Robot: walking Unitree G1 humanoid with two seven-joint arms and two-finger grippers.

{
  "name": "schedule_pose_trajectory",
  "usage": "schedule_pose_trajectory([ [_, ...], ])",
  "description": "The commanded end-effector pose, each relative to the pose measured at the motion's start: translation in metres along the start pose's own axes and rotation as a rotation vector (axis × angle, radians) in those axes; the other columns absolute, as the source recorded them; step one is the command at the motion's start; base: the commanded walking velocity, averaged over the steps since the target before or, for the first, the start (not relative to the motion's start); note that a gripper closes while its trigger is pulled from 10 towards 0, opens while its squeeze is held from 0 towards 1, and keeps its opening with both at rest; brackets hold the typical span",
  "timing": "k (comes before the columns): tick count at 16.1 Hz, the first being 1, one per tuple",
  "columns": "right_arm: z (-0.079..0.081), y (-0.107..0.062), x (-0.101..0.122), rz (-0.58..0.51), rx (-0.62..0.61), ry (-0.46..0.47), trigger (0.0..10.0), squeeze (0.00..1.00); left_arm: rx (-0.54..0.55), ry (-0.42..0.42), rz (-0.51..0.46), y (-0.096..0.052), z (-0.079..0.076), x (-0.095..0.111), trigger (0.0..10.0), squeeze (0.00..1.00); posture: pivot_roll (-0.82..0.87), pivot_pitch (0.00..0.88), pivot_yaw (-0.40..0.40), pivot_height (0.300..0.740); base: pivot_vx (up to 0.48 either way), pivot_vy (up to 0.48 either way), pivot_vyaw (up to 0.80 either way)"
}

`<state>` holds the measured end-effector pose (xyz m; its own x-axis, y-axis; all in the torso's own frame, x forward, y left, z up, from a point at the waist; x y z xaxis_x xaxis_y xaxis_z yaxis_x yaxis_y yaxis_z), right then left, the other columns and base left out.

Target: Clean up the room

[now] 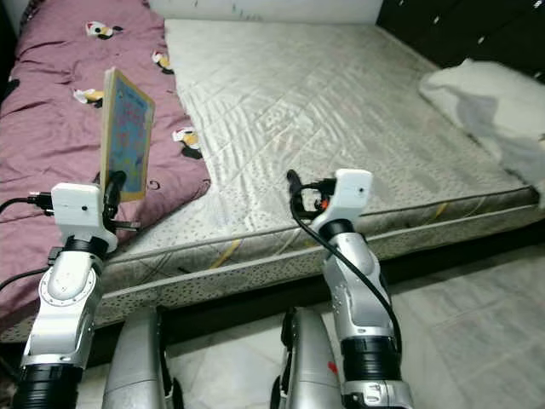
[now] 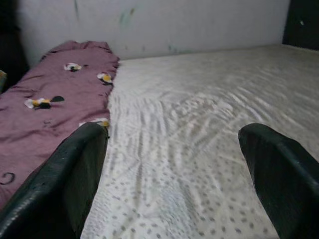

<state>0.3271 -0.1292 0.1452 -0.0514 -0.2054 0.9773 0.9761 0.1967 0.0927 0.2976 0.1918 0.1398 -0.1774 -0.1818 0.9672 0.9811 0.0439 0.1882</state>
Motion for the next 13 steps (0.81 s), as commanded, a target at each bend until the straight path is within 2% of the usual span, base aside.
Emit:
schedule_pose_trajectory([
  [1, 0.004, 0.006, 0.008, -0.017, 0.03, 0.003, 10.0, 0.0, 0.019, 0.001, -0.038, 0.002, -0.001, 0.011, 10.0, 0.0, 0.03, 0.0, -0.117, 0.581, 0.0, 0.0, 0.0],
  [5, 0.007, 0.011, 0.02, -0.051, 0.04, 0.001, 10.0, 0.0, 0.031, 0.012, -0.02, 0.0, -0.005, 0.02, 10.0, 0.0, 0.01, 0.0, -0.095, 0.629, 0.0, 0.0, 0.0],
  [9, 0.009, 0.003, 0.016, -0.032, 0.033, 0.003, 10.0, 0.0, 0.031, 0.017, -0.005, 0.004, -0.008, 0.02, 10.0, 0.0, -0.01, 0.0, -0.09, 0.683, 0.0, 0.0, 0.0],
  [13, 0.006, 0.0, 0.011, -0.01, 0.027, -0.009, 10.0, 0.0, 0.01, -0.015, 0.046, 0.004, -0.021, 0.014, 10.0, 0.0, -0.02, 0.0, -0.087, 0.731, 0.0, 0.0, 0.0],
])
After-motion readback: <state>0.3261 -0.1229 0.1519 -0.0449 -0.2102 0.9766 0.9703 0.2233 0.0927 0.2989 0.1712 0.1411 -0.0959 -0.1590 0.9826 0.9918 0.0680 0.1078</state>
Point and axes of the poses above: a point about 5 cm out from each wrist's last joint towards the gripper, its own y axis pointing out of the wrist towards the gripper, its own x axis along the axis of the wrist's last joint, z = x × y, the point moved 1 cm from there along y, pointing out of the wrist towards the gripper
